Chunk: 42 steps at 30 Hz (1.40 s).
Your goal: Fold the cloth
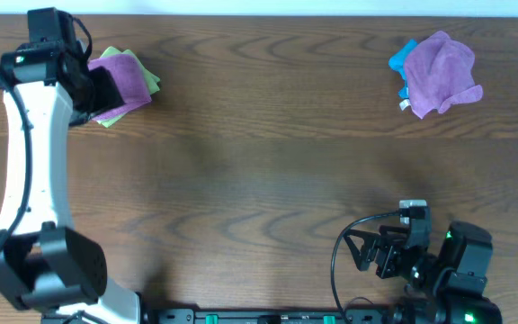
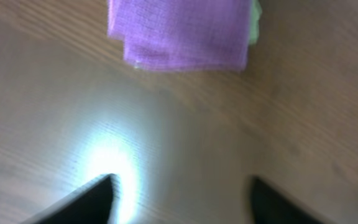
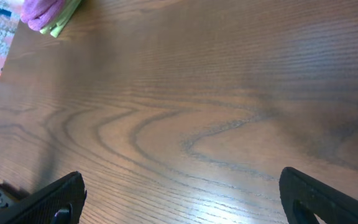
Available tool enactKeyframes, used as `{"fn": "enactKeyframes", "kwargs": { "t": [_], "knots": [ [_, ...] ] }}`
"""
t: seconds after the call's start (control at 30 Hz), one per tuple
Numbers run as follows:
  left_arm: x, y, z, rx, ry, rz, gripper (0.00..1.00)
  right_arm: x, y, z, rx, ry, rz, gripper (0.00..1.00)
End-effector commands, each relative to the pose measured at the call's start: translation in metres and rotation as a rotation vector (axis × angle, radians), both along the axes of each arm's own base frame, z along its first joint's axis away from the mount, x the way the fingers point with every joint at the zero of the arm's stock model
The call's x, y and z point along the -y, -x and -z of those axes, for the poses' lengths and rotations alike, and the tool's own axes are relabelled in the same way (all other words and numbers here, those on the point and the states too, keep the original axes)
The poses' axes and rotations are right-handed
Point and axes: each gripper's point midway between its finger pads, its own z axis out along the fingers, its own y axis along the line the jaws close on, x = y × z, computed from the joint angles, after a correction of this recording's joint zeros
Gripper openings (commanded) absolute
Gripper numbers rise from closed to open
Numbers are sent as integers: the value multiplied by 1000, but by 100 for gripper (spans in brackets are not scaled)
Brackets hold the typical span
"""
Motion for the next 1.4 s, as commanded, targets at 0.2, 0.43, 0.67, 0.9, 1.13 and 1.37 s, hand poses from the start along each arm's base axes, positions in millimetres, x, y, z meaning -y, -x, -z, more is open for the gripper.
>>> {"fn": "enactKeyframes", "kwargs": {
  "t": [0.2,0.43,0.67,0.9,1.13,1.37],
  "knots": [
    [-4,76,-27,-157,-68,12,96,0,1,1,-3,-11,3,99],
    [4,108,-38,-206,-49,32,95,0,1,1,-3,-11,4,99],
    [4,148,-79,-14,-122,20,95,0,1,1,-3,-11,3,99],
    [18,179,-49,187,-123,66,95,0,1,1,-3,-11,4,99],
    [43,198,-5,462,-99,142,96,0,1,1,-3,-11,3,99],
    [49,206,31,577,-138,202,96,0,1,1,-3,-11,3,99]
  ]
}}
